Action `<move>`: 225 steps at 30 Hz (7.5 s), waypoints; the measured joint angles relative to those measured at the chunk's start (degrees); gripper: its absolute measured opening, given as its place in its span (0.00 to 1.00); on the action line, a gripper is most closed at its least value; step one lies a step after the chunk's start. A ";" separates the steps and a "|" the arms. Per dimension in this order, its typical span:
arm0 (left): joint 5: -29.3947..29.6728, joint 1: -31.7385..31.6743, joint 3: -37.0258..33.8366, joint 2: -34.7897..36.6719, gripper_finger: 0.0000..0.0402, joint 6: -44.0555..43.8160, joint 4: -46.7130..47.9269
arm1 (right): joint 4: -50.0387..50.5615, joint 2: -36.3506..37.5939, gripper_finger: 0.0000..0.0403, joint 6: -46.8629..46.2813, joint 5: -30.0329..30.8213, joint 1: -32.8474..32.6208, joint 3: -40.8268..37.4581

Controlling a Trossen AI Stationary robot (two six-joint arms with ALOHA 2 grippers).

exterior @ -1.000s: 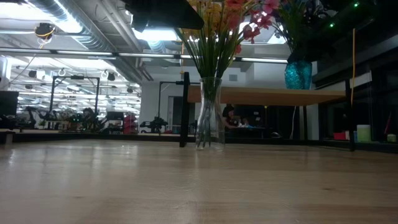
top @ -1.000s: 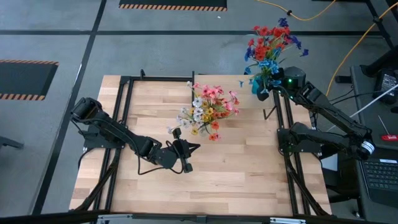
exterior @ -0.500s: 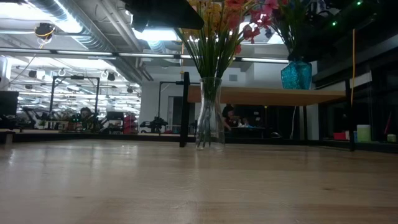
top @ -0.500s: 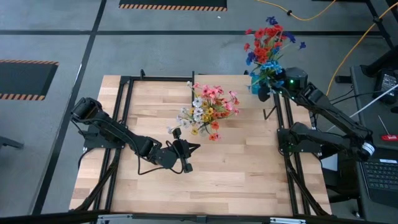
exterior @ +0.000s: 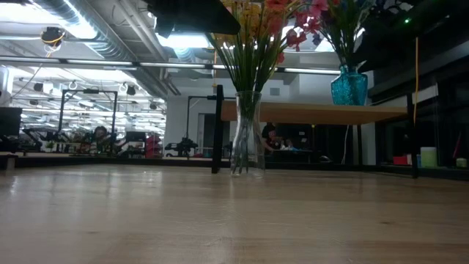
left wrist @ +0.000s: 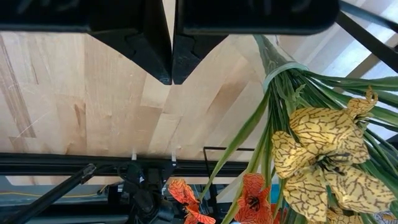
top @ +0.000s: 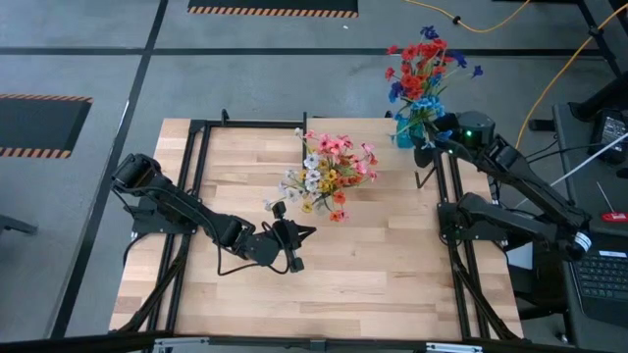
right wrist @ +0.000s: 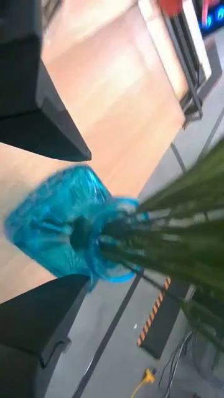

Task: Pick and place flowers into a vace then onto a shelf
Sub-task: Put the transparent vase on the shelf

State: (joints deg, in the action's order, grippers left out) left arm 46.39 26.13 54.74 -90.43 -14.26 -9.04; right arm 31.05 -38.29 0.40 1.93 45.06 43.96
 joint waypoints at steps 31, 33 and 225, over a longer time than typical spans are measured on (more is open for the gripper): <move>0.00 0.57 0.00 0.00 0.03 -0.04 0.00 | 11.17 11.51 0.77 1.47 4.52 -6.62 0.00; 0.00 0.57 0.00 0.00 0.03 -0.04 0.00 | 12.61 11.49 0.77 1.16 5.78 -6.62 0.00; 5.38 -7.93 -0.02 -9.54 0.54 -9.69 2.85 | -31.94 36.03 0.02 7.20 -13.94 -40.74 -42.73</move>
State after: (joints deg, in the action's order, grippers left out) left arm 51.77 18.20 54.72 -99.98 -23.95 -6.19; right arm -0.89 -2.26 7.60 -12.01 4.32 1.23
